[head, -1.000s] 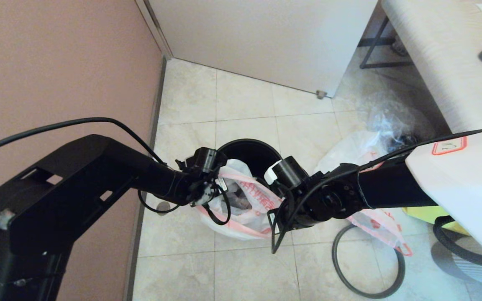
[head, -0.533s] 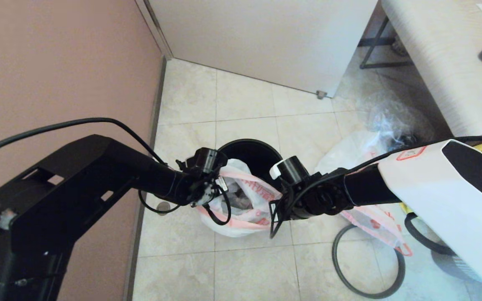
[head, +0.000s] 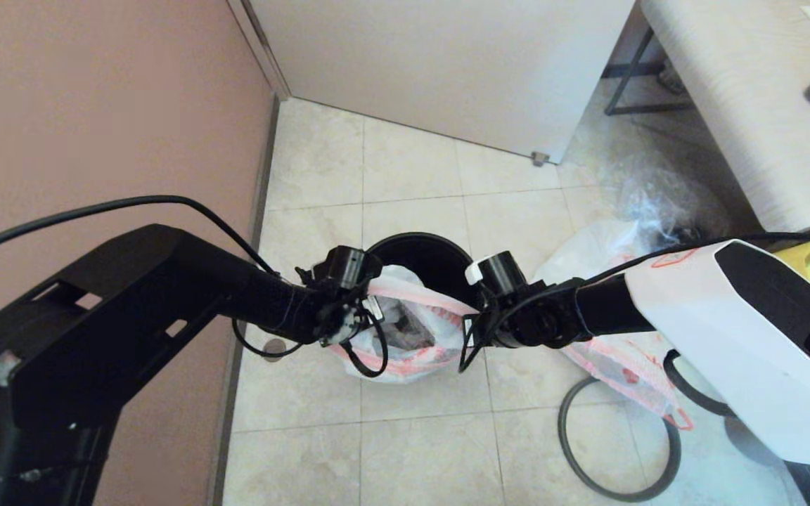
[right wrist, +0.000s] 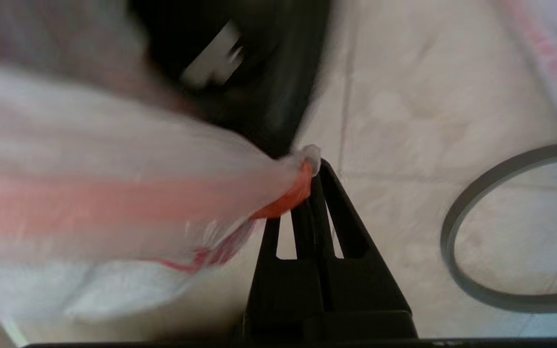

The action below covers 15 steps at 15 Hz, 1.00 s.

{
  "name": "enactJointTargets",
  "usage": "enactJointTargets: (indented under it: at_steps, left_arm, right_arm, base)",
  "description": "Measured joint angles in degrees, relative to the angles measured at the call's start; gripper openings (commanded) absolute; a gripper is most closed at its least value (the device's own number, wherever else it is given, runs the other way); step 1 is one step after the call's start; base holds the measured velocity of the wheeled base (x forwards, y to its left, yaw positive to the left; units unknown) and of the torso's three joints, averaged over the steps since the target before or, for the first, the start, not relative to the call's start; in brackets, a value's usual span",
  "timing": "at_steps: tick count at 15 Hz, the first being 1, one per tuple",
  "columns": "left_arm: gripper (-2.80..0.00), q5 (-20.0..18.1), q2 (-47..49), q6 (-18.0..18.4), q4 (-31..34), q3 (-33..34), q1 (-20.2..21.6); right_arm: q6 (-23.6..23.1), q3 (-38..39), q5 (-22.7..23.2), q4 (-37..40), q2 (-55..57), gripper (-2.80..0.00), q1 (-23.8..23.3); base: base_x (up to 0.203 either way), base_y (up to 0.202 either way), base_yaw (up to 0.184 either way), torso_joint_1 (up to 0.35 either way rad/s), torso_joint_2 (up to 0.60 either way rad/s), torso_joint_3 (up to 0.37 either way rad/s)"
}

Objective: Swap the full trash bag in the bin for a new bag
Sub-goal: Put the new garbage bag on the trash can

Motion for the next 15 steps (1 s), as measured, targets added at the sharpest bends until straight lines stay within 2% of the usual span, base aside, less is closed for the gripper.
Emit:
enactJointTargets:
  at_steps: [3, 6, 9, 12, 15]
  left_arm:
    - [-2.8, -0.35, -0.46, -0.08, 0.91, 0.19, -0.13]
    - [-2.8, -3.67, -0.83, -0.15, 1.58, 0.77, -0.3]
    - [-2.8, -5.21, -0.9, -0.02, 2.44, 1.51, -1.08]
    - [-2.8, -9.79, -0.61, 0.46, 2.87, 2.64, -1.38]
    - [-2.8, -12.81, -0.17, 3.27, 2.7, 4.1, -1.41]
  right_arm:
    - [1.93, -3.67, -0.17, 0.0, 0.88, -2.8, -1.51]
    - [2.11, -8.13, -0.17, 0.09, 1.27, -2.8, -3.11]
    - [1.92, -12.45, 0.38, -0.05, 1.75, -2.8, -4.13]
    - [1.69, -13.28, 2.06, -0.26, 1.92, -2.8, -4.41]
    - [1.23, -13.3, 3.35, -1.51, 1.9, -2.8, -4.5]
  base:
    - [0.0, 0.0, 0.0, 0.0, 0.0, 0.0]
    - [0.0, 0.0, 0.0, 0.0, 0.0, 0.0]
    - [0.0, 0.0, 0.0, 0.0, 0.0, 0.0]
    - [0.0, 0.0, 0.0, 0.0, 0.0, 0.0]
    - [0.0, 0.0, 0.0, 0.0, 0.0, 0.0]
